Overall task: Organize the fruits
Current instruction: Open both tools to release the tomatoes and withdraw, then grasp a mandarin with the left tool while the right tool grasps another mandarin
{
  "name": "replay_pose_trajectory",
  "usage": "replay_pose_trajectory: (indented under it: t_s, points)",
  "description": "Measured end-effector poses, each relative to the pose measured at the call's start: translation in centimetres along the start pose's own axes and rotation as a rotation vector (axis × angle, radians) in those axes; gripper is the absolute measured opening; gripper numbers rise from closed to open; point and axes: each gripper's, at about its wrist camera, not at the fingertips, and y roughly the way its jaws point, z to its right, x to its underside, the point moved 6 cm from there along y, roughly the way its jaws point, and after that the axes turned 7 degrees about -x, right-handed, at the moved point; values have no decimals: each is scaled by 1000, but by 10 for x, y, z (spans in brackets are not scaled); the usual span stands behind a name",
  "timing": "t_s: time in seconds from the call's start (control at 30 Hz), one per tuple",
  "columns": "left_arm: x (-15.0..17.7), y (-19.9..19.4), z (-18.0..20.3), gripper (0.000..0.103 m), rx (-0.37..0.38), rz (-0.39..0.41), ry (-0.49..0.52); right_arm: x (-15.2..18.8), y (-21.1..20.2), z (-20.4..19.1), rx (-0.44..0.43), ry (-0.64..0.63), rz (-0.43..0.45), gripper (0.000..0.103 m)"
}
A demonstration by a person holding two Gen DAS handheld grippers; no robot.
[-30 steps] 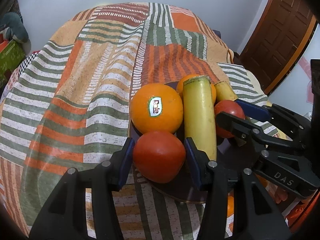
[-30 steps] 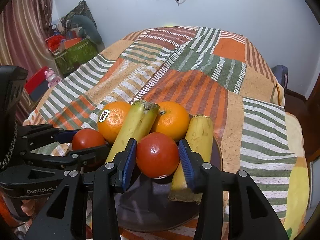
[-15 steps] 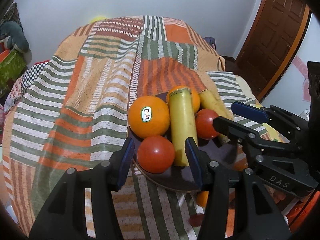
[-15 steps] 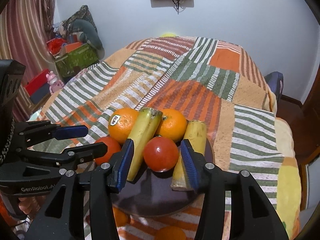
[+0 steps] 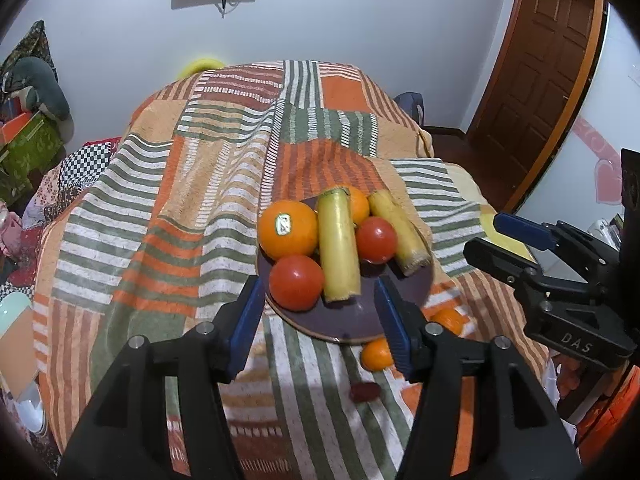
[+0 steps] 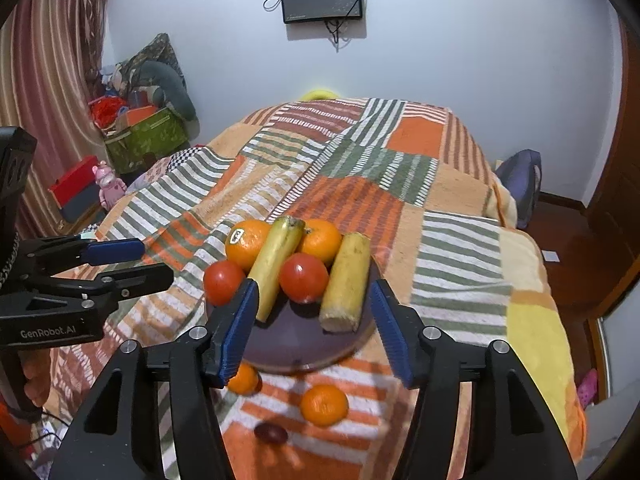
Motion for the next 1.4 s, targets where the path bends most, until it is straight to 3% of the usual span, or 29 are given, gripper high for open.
replay_pose_trajectory:
  t_s: [0.33,0.63,1.03,1.3,1.4]
  points:
    - [31,2,25,57,12,-62,40,35,-12,10,9,37,-47,55]
    - [54,30,44,57,38,-157,61,71,7,16,-23,95,-127,55]
    - [67,67,59,57,49,-230,85,90,34,21,-82,148,-185,54]
    - [71,78,66,41,69,-259,89,92,42,20,-127,157,-191,35]
    - [71,79,64,36,57,-254,89,92,42,17,-122,146,-185,35]
